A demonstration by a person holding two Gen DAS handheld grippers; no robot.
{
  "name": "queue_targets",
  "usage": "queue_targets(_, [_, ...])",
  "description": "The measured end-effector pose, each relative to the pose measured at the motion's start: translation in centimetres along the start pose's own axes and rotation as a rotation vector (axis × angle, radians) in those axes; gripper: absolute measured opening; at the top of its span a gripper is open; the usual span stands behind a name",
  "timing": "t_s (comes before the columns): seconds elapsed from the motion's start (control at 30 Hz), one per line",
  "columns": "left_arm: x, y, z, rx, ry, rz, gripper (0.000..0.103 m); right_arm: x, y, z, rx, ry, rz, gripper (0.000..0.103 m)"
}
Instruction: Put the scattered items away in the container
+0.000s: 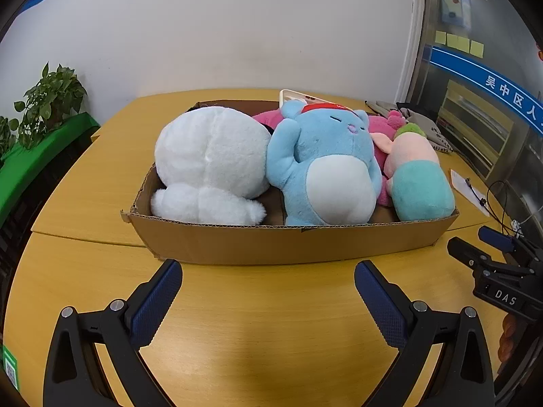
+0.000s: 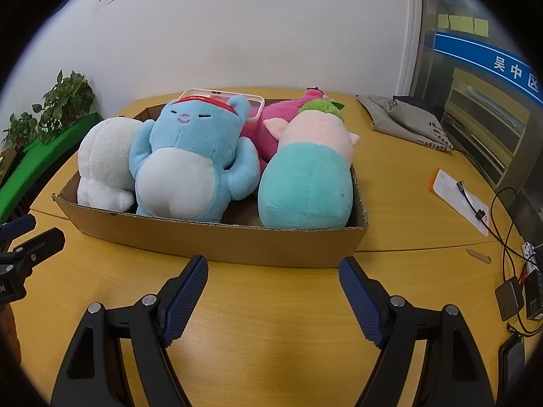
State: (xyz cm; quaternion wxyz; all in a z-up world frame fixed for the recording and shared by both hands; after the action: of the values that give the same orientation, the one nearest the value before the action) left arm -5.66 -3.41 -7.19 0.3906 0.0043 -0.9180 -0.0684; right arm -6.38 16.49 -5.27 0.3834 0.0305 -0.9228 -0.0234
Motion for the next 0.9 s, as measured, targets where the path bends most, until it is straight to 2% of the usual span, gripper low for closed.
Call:
queue_targets(0.57, [1.1,1.2,0.6,-0.025,0.012,0.027,0.103,0.7,0.1,0.7,-0.014,0.009,-0.007,0.08])
queue_targets(0.67, [0.8,1.0,0.6,-0.052,0.004,0.021,0.103,0.6,0.2,0.7,-0.013,0.01,-0.011,0.08])
queue_targets(0.77, [-0.1,-0.5,0.9,-0.04,-0.014,0.021,0.103,0.2,0.6,0.9,0.008,0.008,-0.01,0.08])
queue_targets(0.9, [-3.0,-4.5,1.3,0.018,-0.06,0.025,0.103,-2.5,2.7,2.4,0.046,-0.037,-0.024,0.08])
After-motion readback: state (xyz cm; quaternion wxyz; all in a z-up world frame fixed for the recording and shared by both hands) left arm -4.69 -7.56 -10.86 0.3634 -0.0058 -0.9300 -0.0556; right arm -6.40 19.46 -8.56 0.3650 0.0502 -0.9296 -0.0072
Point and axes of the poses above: each gripper's, at about its wrist camera, not at the fingertips, and z roughly the way its jaws point, y to its right, x to its top, the point moved 7 cm from there along z, roughly the way its jaws point, and after that the axes turned 4 degrees about -x, right-handed, at the moved point
